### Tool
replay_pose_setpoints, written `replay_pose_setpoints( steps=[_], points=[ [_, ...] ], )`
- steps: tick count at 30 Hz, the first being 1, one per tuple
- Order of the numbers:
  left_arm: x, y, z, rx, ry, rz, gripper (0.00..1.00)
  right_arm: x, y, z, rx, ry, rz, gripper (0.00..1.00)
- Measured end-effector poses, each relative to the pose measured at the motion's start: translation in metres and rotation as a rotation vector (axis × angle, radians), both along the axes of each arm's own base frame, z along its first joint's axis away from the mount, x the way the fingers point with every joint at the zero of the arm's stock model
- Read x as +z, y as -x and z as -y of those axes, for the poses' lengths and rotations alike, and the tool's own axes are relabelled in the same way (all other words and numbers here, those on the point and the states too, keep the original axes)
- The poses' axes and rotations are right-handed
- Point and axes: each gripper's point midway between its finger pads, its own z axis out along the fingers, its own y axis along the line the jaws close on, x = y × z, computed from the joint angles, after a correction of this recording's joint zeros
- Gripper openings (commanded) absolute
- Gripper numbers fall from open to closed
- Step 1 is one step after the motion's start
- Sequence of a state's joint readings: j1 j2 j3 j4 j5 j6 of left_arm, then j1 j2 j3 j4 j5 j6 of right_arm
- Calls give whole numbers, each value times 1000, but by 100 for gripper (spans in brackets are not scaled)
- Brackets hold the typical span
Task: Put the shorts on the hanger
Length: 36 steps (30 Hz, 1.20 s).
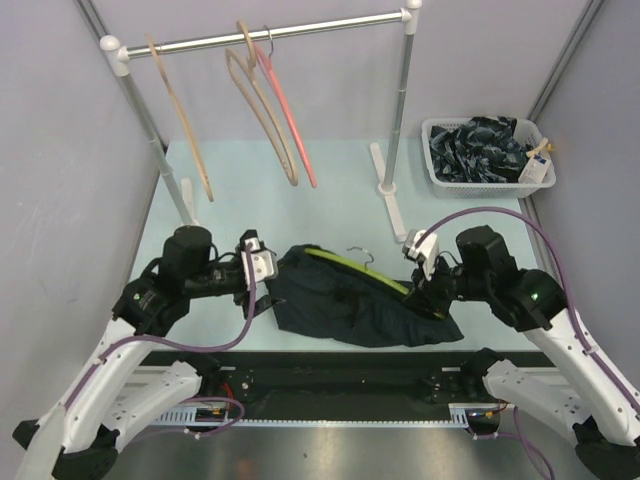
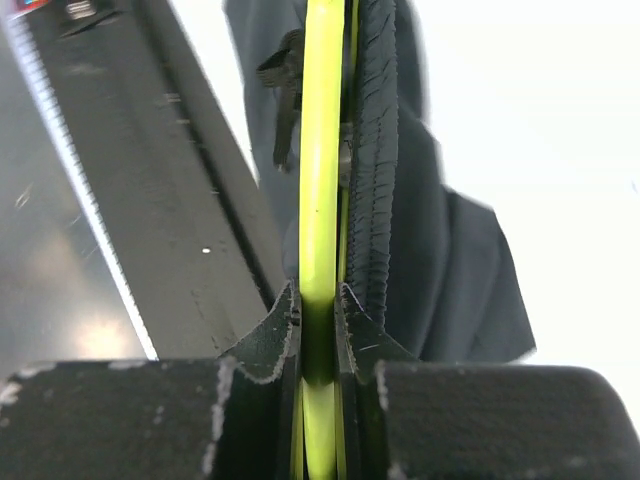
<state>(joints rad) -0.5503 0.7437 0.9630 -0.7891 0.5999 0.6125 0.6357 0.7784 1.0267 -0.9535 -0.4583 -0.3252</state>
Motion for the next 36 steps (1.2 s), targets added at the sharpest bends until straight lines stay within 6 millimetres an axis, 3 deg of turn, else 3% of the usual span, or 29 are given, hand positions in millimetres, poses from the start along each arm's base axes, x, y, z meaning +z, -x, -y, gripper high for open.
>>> replay_pose_setpoints(
  steps=[6, 9, 12, 16, 21, 25, 30, 36],
  points=[
    [41, -7, -6, 85, 89, 79, 100, 6, -39, 31, -295, 33, -106, 0],
    [46, -5, -9, 101, 105, 89, 100, 16, -60, 42, -394, 15, -144, 0],
    [49, -2, -12, 108, 118, 94, 100, 40, -95, 45, -473, -21, -151, 0],
    [44, 0, -14, 118, 124, 87, 100, 77, -132, 34, -488, -80, -112, 0],
    [35, 0, -13, 118, 121, 67, 100, 148, -190, 16, -491, -179, 14, 0],
    [29, 1, -13, 119, 122, 59, 100, 188, -230, 6, -500, -252, 103, 0],
    [21, 6, -14, 112, 122, 50, 100, 212, -265, -6, -507, -322, 163, 0],
    [16, 7, -14, 108, 118, 38, 100, 230, -287, -17, -515, -387, 187, 0]
  ],
)
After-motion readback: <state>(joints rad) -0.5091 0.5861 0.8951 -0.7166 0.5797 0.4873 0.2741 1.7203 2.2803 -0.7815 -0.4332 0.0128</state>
